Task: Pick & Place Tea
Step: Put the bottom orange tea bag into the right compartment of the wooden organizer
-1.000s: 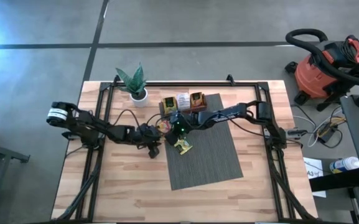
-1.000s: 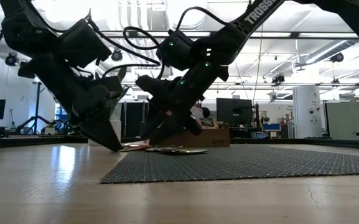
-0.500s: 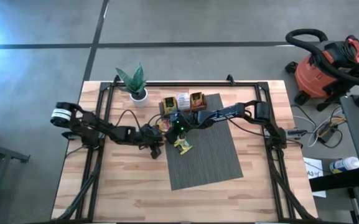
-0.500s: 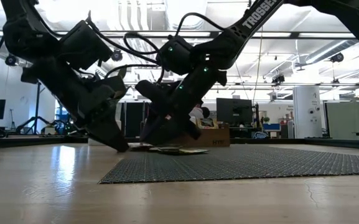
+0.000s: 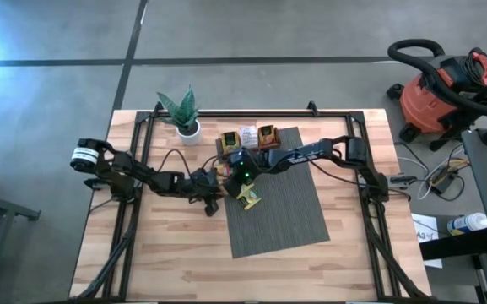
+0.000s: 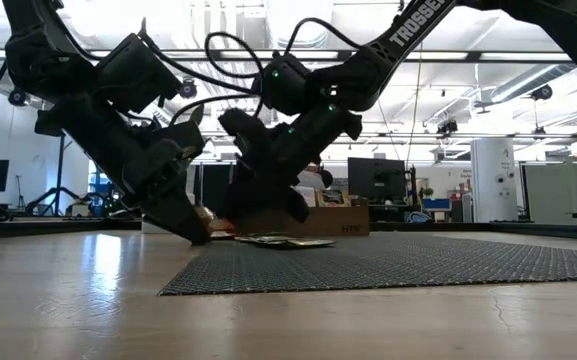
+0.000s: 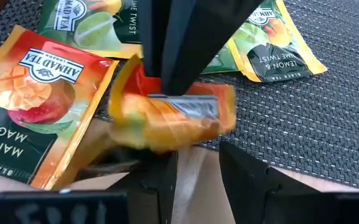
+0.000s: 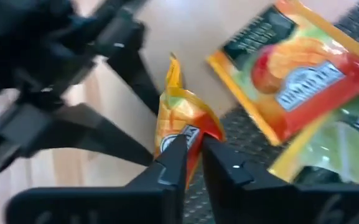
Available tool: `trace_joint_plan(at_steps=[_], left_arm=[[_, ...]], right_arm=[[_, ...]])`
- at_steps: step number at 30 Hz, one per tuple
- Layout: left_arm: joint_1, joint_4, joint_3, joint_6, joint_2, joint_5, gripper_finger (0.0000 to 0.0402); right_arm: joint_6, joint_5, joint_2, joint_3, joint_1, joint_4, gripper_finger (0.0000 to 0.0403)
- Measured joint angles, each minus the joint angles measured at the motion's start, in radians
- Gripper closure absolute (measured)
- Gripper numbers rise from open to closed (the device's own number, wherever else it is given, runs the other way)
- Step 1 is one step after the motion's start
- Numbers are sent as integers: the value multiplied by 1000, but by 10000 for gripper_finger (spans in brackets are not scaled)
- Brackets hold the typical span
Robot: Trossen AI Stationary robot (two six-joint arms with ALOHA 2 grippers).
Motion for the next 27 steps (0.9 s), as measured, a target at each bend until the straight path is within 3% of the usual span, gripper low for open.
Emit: trace_joint_plan(at_steps=[3,10,16,20,27], left_arm=[[0,-1,0,2,0,0,278],[1,-11,-1,1,-47,2,278],[1,-115,-5,1,-175,8,278],[1,-288,-4,-10,-284,6,278],[0,-441,-16,-129,-472,-43,278]], right_arm=[[-18,-4,-17,1,0,1,388],[-64,-5,-68,2,-2,-19,394],[-71,2,-94,2,-4,-45,394],[-84,8,-115,1,-5,-71,394],[-52,35,-143,1,-4,-73,394]])
